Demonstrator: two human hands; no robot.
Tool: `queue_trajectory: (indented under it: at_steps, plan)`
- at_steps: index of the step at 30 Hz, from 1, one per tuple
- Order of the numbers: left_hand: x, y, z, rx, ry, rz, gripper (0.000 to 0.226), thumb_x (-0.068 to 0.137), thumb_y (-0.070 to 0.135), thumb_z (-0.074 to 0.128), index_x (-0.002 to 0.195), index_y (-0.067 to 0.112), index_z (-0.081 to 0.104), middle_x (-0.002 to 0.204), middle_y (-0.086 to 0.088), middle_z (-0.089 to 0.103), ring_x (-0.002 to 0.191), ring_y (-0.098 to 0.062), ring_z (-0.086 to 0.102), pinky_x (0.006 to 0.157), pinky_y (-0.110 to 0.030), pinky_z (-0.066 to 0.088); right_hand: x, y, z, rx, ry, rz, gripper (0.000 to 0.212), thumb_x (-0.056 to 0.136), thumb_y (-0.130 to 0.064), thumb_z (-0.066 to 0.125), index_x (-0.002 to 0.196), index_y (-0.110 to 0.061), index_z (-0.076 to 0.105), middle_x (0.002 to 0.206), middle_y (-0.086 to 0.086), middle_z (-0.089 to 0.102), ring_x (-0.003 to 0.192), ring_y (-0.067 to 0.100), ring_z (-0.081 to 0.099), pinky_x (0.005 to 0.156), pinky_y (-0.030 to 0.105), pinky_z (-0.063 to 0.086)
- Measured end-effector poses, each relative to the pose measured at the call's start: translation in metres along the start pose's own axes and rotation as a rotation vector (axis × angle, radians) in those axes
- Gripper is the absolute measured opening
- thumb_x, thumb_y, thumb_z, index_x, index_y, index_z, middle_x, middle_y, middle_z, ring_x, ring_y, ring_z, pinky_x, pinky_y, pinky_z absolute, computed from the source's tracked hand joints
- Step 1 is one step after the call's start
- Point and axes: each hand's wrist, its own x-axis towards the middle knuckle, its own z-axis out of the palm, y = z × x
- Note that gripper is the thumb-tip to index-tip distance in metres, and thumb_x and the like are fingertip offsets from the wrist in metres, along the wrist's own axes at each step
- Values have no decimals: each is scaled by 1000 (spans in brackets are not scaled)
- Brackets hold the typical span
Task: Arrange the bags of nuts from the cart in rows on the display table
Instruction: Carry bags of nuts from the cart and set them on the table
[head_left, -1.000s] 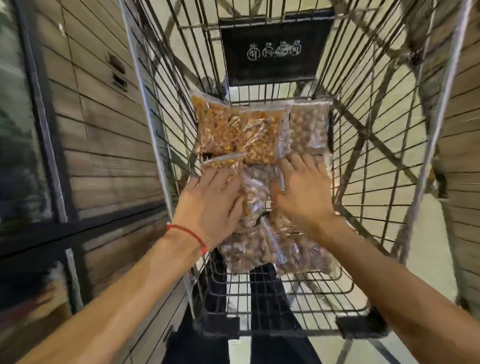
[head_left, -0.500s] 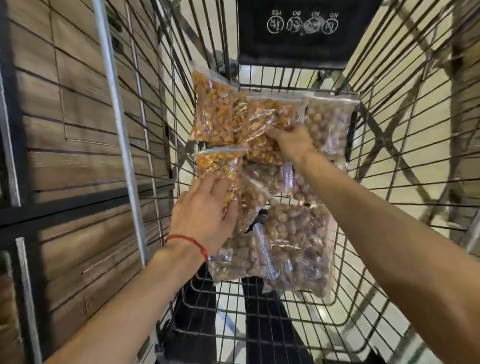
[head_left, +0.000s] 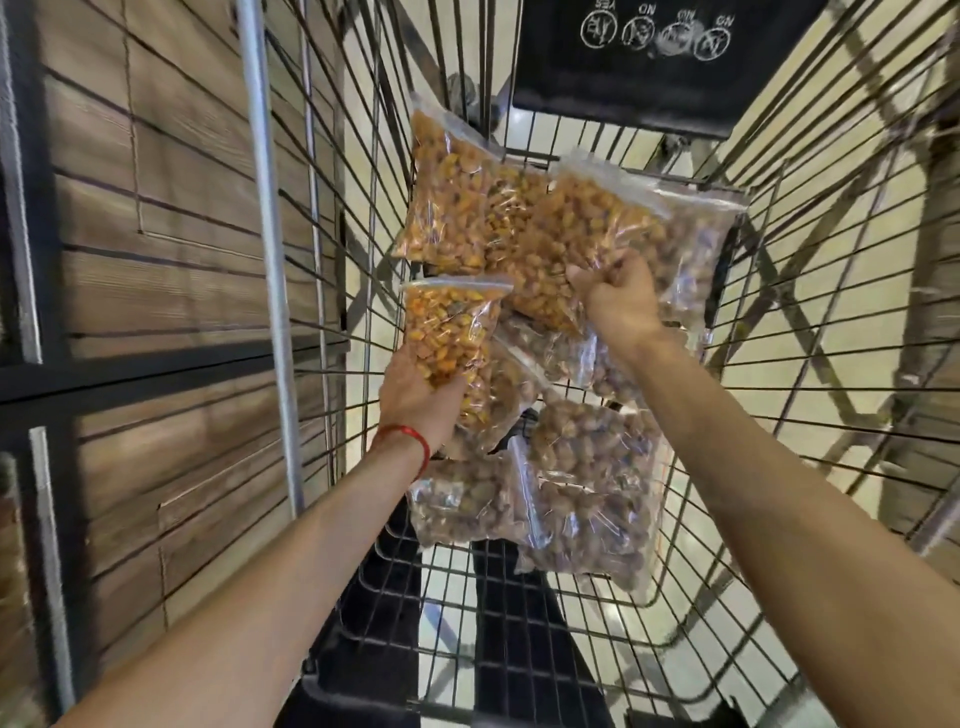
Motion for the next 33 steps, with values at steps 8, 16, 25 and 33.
queue_trajectory:
  at_steps: [8,16,25,33]
  plan:
    - [7,14,7,156,-30,-99,56,94,43,69,138,17,46,144,-12,38,137,-36,33,91,-44,36,-57,22,-48,285,-74,102,12,108,-18,60,108,-29,57,109,-4,74,107,18,73,102,42,59]
    - [5,8,15,117,72,-55,78,87,48,78,145,12,43,145,-13,42,139,-37,36,108,-51,40,-84,59,-69,524,10,207,47,97,7,66,137,-15,55,99,-4,81,85,14,78,65,28,62]
    - [6,9,13,-36,88,-89,96,72,39,94,148,17,38,135,-8,56,127,-29,53,108,-39,46,-102,68,-69,621,4,192,58,97,9,64,149,-12,49,110,3,82,93,18,79,69,34,64]
    - [13,18,20,-158,57,-136,106,68,33,98,153,14,39,146,-6,51,134,-27,51,95,-30,41,-116,78,-84,602,-85,156,63,97,10,62,154,-16,49,134,9,74,118,29,74,87,42,64]
